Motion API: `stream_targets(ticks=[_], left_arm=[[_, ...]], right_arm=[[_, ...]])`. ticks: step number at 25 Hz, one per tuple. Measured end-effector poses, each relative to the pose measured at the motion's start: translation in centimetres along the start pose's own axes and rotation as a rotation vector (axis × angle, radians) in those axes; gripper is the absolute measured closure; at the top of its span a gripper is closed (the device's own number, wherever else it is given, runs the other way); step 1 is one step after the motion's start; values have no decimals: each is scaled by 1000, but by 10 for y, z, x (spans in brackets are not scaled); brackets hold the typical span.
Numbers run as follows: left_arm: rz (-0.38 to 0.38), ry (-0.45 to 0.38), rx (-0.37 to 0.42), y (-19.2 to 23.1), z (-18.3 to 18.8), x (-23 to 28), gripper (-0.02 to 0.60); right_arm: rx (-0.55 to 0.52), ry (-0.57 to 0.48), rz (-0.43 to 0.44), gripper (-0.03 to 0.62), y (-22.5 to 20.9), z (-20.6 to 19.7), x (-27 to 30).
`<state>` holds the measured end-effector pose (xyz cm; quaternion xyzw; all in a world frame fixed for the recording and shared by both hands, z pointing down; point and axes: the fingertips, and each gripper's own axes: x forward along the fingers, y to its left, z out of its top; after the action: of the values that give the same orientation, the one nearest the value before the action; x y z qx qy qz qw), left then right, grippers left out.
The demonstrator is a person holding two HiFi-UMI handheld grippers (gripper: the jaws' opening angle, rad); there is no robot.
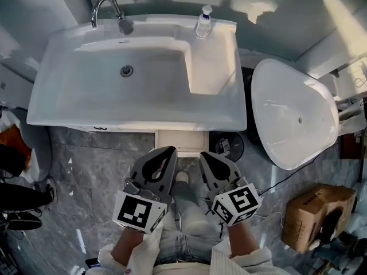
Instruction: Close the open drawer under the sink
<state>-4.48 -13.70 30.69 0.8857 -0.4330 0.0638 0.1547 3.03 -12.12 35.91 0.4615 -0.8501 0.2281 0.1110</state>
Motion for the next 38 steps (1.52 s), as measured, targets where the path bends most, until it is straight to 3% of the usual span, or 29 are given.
stream_targets(ticks=[16, 24, 38], left_arm=[[55, 91, -102, 28, -122, 21, 565], [62, 143, -39, 31, -183, 22, 565], [56, 230, -34, 37, -267, 26, 565]], right_arm=[[34, 78, -27, 585, -26, -103, 43], [5, 111, -44, 585, -36, -158, 56], [43, 144, -123, 585, -59, -231, 64]])
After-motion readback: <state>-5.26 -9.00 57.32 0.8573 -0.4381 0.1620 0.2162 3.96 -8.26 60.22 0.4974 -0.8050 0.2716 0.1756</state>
